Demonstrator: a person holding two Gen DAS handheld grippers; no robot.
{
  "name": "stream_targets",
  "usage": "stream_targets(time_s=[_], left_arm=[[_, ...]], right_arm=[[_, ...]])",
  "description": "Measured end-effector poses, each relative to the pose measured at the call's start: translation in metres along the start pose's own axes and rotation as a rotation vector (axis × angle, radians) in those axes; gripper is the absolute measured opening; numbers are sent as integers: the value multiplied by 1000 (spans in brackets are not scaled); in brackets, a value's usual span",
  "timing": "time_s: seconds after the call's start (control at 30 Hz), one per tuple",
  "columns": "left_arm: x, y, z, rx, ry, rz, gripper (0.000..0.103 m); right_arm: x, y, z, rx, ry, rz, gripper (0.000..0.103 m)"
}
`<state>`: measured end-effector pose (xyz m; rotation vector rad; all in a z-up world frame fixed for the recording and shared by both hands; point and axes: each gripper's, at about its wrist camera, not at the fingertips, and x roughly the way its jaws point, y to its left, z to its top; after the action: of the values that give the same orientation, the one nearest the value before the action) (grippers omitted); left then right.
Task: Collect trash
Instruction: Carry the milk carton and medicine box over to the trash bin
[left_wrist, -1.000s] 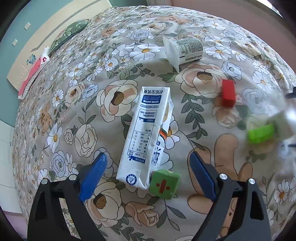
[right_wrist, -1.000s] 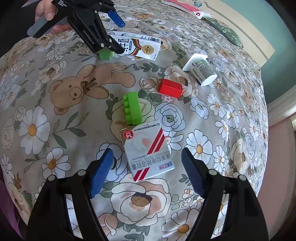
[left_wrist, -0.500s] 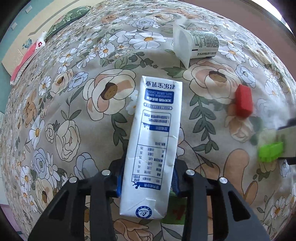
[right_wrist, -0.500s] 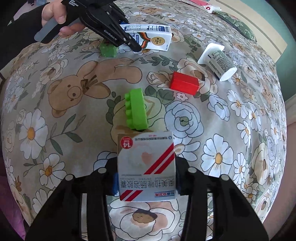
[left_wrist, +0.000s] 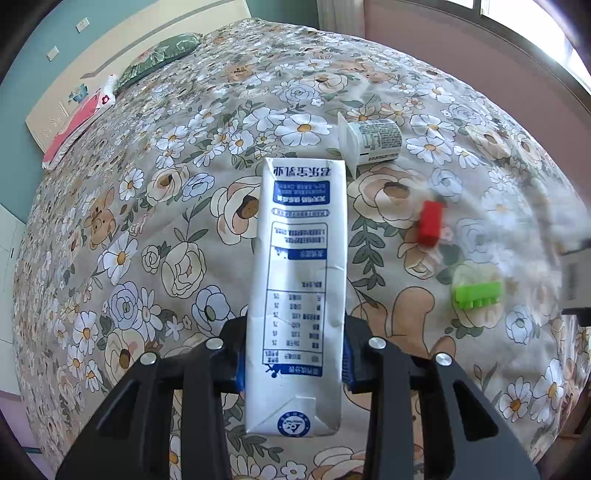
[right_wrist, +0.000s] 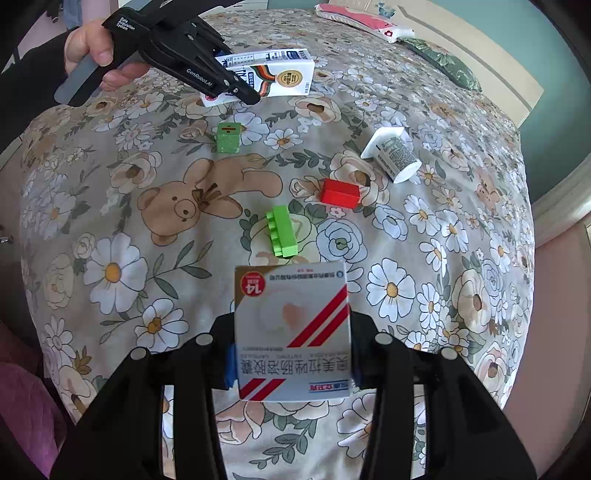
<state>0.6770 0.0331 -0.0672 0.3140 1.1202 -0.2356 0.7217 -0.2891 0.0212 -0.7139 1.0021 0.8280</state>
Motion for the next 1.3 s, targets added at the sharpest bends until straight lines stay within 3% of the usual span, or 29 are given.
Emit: stream_targets(time_s=[0.4,0.83,1.3], left_arm=[[-142,-27,-55,25,-75,29,39],[-304,-55,-138,3,-212,98,39],[-389,-107,-249,24,-306,124,39]], right_arm=[[-130,60,8,-52,-93,-85,44],[-277,165,-7,-118,-224,-170,44],[-349,272,-50,-172,-290,-181,45]])
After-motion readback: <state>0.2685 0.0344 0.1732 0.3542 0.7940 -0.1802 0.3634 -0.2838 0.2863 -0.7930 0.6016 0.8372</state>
